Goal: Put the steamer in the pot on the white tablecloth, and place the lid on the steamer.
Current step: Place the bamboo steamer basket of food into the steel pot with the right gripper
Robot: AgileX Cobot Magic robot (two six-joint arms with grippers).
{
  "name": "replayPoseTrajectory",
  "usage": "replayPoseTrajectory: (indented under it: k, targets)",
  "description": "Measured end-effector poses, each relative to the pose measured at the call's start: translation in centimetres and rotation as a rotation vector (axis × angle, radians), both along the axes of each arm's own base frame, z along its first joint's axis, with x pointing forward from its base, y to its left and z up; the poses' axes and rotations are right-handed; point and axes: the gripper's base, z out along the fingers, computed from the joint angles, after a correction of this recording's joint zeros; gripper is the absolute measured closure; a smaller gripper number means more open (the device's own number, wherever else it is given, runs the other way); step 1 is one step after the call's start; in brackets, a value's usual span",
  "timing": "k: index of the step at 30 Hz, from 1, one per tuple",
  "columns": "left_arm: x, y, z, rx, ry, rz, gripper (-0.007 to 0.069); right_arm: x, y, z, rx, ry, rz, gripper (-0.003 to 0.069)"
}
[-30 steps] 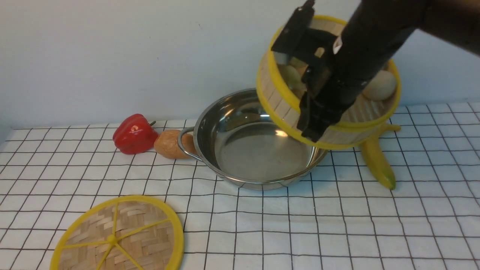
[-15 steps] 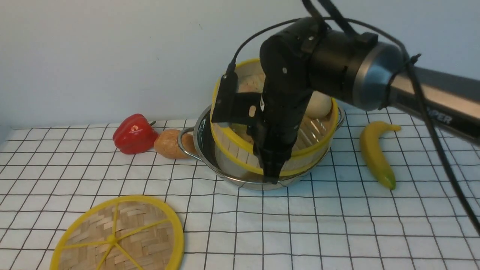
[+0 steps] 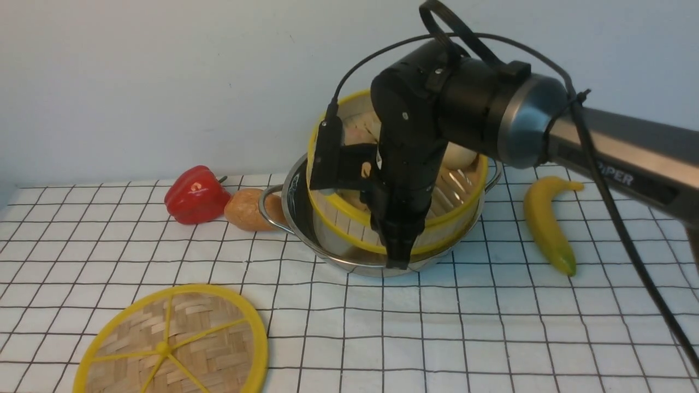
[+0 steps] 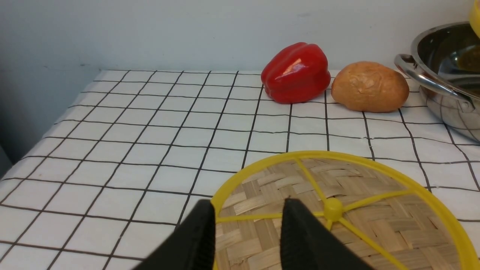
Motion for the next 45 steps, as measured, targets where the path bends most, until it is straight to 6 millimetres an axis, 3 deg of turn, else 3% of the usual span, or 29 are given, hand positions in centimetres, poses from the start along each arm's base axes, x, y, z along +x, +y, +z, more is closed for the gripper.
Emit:
replayPoseTrajectory:
  k: [7, 19, 37, 42, 45]
  targets:
    - [0.0, 0.0, 0.0, 0.000, 0.000, 0.000, 0.0382, 0.6, 0.5, -0.6, 0.014, -0.036, 0.036, 0.0599]
    - [0.0, 0.0, 0.0, 0.000, 0.000, 0.000, 0.0382, 1.7, 1.4, -4.7, -0.019, -0.019, 0.085, 0.0599]
    - [0.0, 0.0, 0.0, 0.000, 0.000, 0.000, 0.0382, 2.3, 0.2, -4.8, -0.050, -0.007, 0.074, 0.0598]
    - [0.0, 0.0, 0.0, 0.000, 0.000, 0.000, 0.0382, 2.2, 0.2, -4.9, -0.060, 0.005, 0.107, 0.0512]
    - [0.0, 0.0, 0.0, 0.000, 0.000, 0.000, 0.0382, 2.3, 0.2, -4.6, -0.062, -0.015, 0.130, 0.0371]
